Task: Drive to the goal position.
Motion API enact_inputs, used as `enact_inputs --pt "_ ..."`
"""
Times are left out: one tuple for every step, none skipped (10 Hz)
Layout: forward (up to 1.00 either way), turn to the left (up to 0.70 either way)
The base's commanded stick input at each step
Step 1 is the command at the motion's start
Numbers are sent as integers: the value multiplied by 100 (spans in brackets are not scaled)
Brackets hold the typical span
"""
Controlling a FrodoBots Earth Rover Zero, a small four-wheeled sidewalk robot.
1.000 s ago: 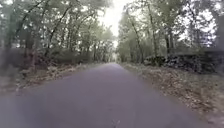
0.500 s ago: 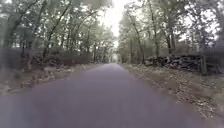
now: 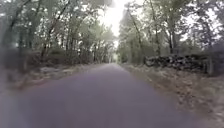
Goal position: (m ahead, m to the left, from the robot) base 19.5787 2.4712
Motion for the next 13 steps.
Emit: enact_inputs --pt "70 -8" --pt "70 -14" --pt "70 -14" --pt "70 -14" --pt "70 -14" --pt "70 -14" --pt "70 -14" --pt "70 -14" --pt "70 -14" --pt "70 0" --pt "70 0" --pt "70 0" --pt "70 0"
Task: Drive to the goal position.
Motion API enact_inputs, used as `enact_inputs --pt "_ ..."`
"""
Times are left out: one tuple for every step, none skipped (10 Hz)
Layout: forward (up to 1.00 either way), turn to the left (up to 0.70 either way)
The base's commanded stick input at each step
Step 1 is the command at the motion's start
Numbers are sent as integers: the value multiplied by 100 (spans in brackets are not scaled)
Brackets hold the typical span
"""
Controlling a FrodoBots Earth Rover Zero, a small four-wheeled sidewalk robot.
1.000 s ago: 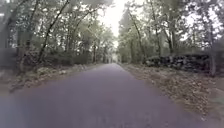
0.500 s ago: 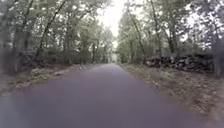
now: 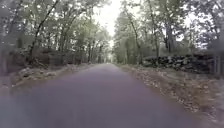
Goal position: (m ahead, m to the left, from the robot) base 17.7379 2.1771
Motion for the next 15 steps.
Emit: enact_inputs --pt "70 0" --pt "70 0" --pt "70 0" --pt "70 0" --pt "70 0" --pt "70 0" --pt "70 0" --pt "70 0" --pt "70 0" --pt "70 0" --pt "70 0" --pt "70 0" --pt "70 0" --pt "70 0" --pt "70 0"
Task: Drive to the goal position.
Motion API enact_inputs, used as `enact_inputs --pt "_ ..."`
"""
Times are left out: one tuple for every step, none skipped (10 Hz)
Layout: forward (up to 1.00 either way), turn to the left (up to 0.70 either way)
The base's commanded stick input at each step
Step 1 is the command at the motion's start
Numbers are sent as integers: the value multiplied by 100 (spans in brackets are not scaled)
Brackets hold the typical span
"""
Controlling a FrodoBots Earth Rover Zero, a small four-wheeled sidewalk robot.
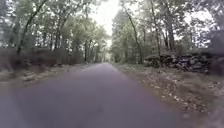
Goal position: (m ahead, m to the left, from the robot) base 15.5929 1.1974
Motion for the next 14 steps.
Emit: enact_inputs --pt "70 0" --pt "70 0" --pt "70 0" --pt "70 0" --pt "70 0" --pt "70 0" --pt "70 0" --pt "70 0" --pt "70 0" --pt "70 0" --pt "70 0" --pt "70 0" --pt "70 0" --pt "70 0"
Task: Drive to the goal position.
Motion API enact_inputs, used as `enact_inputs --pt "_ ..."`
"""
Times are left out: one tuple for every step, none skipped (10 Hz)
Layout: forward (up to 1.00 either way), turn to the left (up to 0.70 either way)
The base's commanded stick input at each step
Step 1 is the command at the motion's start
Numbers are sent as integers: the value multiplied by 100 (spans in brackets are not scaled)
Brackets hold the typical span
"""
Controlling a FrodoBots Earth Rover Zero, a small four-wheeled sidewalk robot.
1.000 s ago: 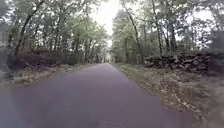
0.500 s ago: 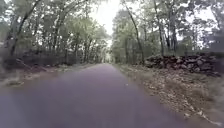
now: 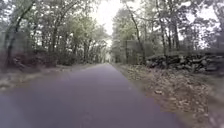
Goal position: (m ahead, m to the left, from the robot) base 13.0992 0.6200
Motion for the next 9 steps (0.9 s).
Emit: enact_inputs --pt "70 0" --pt "70 0" --pt "70 0" --pt "70 0" --pt "70 0" --pt "70 0" --pt "70 0" --pt "70 0" --pt "70 0"
